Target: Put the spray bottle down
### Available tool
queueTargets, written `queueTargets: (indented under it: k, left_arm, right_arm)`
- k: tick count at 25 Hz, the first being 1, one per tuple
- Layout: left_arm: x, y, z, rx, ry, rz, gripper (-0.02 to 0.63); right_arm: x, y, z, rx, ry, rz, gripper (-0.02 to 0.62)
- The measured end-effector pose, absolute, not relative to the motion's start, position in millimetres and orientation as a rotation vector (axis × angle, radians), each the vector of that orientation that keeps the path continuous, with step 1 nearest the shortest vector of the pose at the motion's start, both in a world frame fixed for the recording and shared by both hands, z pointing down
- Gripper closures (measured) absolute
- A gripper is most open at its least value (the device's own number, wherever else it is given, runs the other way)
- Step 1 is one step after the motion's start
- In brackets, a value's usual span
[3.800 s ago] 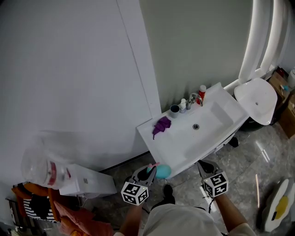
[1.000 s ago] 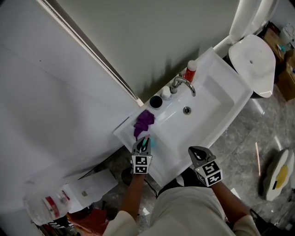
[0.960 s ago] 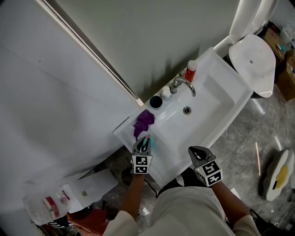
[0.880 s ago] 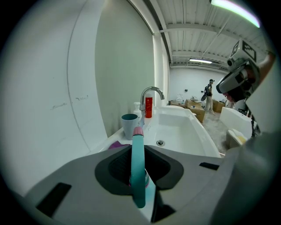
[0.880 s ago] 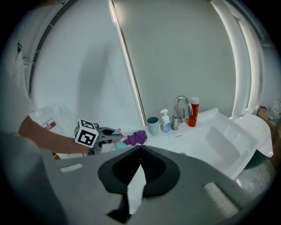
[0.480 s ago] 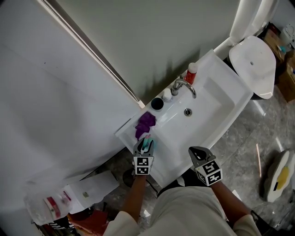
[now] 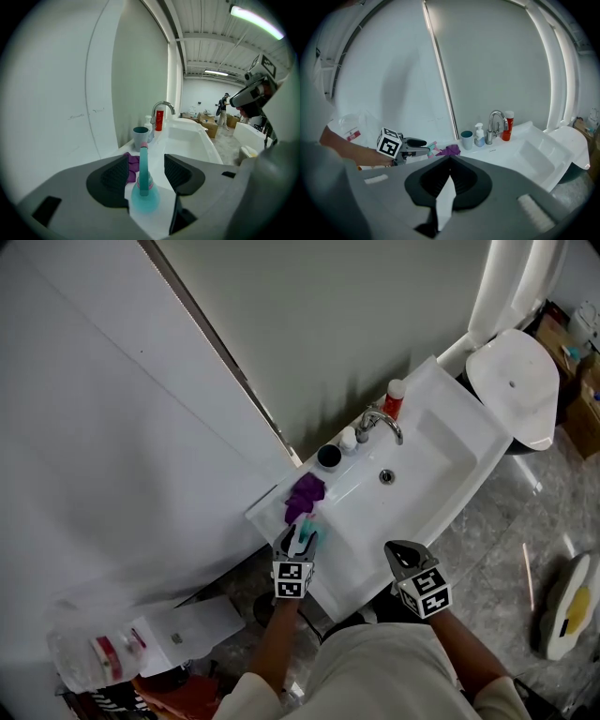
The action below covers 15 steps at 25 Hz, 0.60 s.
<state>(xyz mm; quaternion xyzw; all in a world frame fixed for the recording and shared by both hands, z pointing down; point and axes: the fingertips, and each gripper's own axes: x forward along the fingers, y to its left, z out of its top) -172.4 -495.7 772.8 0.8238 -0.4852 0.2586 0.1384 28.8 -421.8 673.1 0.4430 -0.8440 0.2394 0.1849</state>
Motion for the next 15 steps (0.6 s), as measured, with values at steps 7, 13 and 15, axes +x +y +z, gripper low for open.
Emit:
queueTargets:
  k: [7,13,15]
  left_arm:
    - [-178.0,-467.9,736.9,2.435,-1.403,0.651,0.374]
    - [-179.4,-437.5,703.2,2.500,-1.356,0.578,0.431]
    - [-180.3,-427.7,692.4,2.515,-1.344,0.558,0.433]
  right_arm:
    - [18.5,-396.6,658.8,1.308,-2.382,0.644,0.584]
    - [10.0,-368.9,648.0,1.376,-2.384,0.624,0.585]
    - [7.9,-359.6,644.6,1.397,-2.387,0.617,0.585]
